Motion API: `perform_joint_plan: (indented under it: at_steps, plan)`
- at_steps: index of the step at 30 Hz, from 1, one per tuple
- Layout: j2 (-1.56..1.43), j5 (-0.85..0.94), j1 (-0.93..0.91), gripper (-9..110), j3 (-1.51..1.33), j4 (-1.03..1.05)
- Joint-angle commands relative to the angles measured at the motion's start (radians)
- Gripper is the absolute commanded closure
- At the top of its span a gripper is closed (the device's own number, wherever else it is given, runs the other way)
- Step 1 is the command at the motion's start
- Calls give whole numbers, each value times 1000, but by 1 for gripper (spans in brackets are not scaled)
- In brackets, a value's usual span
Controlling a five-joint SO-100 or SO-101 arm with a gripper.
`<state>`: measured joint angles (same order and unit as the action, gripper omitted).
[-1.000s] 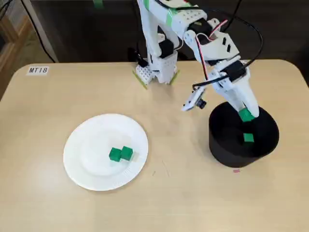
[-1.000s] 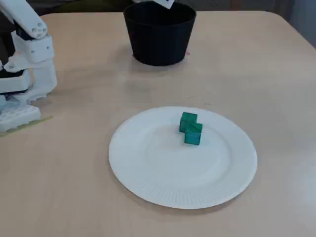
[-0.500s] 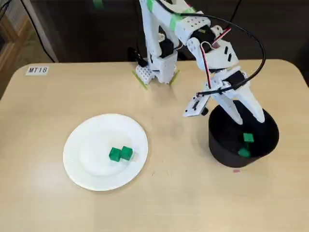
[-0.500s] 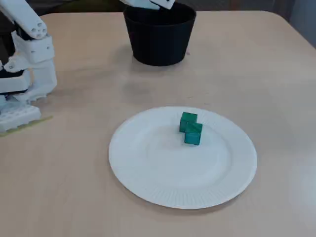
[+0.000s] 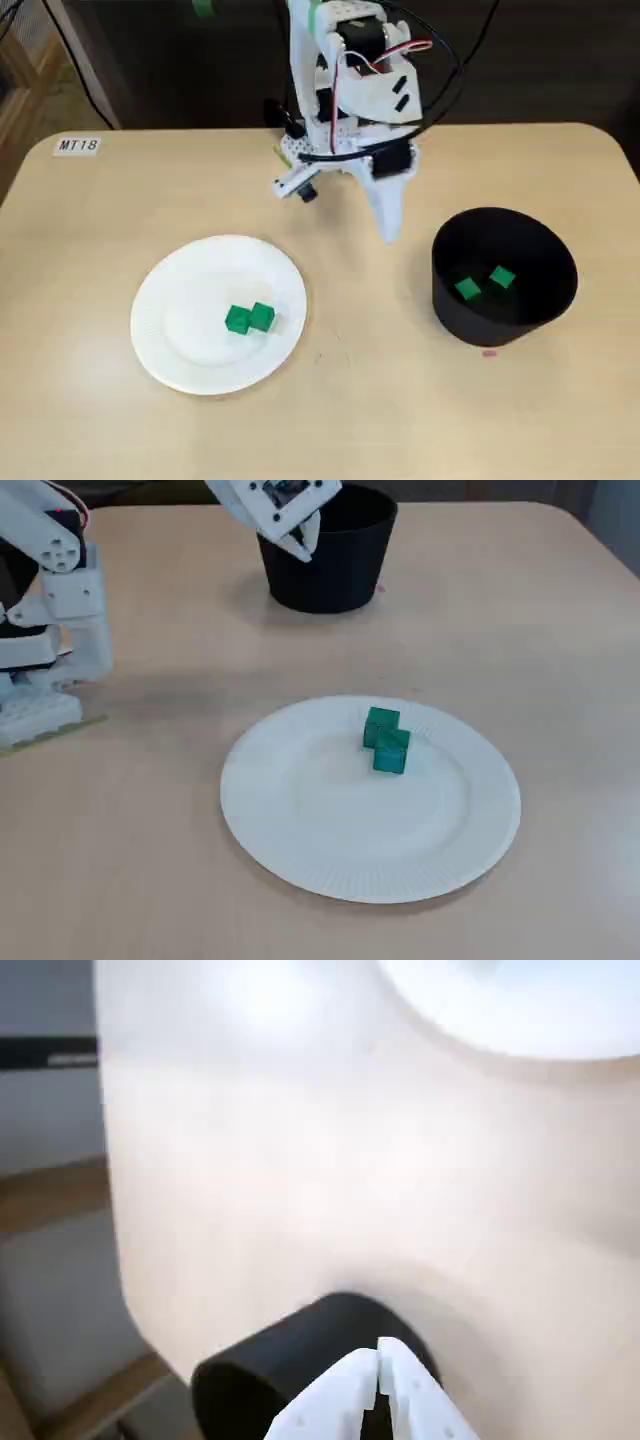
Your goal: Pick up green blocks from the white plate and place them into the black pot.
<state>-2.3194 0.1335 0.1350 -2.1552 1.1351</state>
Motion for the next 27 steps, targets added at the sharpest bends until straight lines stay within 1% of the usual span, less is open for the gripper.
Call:
perform_joint_plan:
  at_steps: [1,8,11,14,15,18,20,23,27]
  plan:
    - [6,31,-103,104,29,40]
    - [83,-38,-252,104,40,32]
    - [196,-52,-305,104,75,5]
    - [376,-46,-342,104,187,9]
    - [436,-37,-354,102,238,20]
    - [534,29,-374,79,337,58]
    - [543,34,-391,71,339,35]
    - [612,18,-419,68,379,46]
    - [746,3,-422,69,486,121]
